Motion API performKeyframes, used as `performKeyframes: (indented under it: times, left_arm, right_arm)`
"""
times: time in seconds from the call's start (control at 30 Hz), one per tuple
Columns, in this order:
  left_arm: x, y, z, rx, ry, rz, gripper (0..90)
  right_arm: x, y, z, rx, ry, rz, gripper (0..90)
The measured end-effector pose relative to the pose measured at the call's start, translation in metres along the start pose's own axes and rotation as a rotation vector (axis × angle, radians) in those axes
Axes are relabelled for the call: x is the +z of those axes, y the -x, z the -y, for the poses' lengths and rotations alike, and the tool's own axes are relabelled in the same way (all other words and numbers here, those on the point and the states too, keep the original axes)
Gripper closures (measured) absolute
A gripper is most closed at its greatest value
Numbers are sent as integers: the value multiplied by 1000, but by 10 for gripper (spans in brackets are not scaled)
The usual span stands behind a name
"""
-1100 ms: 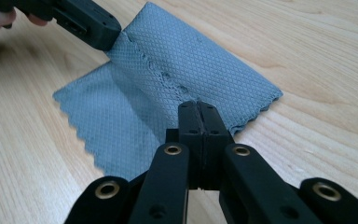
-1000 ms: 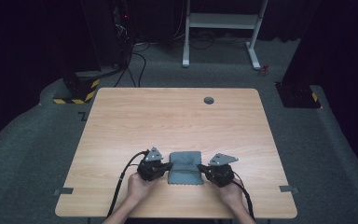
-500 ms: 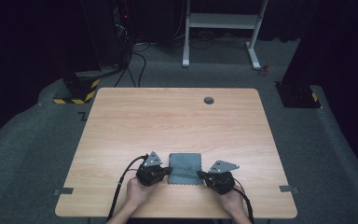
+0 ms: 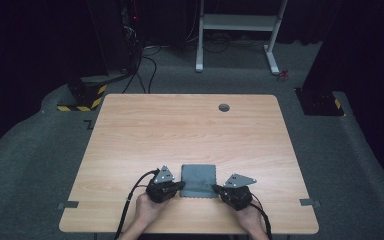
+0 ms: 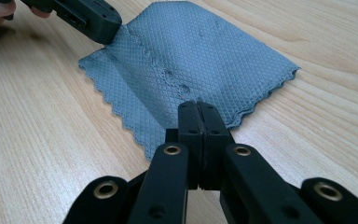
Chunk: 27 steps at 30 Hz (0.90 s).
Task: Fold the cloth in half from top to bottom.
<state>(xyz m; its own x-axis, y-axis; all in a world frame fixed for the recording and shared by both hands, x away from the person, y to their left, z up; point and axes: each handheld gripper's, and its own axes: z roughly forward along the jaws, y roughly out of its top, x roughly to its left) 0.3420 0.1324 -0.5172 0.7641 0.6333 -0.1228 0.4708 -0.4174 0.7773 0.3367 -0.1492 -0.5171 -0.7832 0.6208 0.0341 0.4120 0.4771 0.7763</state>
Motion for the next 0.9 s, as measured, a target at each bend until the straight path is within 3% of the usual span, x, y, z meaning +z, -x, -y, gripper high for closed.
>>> performKeyframes:
  times: [0.13, 0.27, 0.37, 0.53, 0.67, 0.77, 0.9]
  left_arm:
    - [1, 2, 2, -6, -11, 29, 871]
    - [-3, 4, 2, 2, -20, 53, 808]
    - [-9, 6, 1, -8, 1, 70, 751]
    - [-17, 4, -11, -22, 55, 76, 713]
    - [0, -1, -22, -14, 8, 41, 693]
    - [13, 1, -21, 11, -42, 32, 654]
    - [14, 5, -11, 34, -64, 22, 591]
  right_arm:
    - [0, -1, 3, -2, -3, -3, 885]
    - [-5, -1, 6, 19, 5, -24, 810]
    - [-14, 0, 6, 41, 36, -39, 796]
    - [-21, -1, -1, 55, 62, -47, 878]
    - [-4, -5, -13, 39, 22, -32, 898]
    - [9, -7, -12, 33, -6, -16, 892]
    - [11, -12, -6, 30, -23, -16, 783]
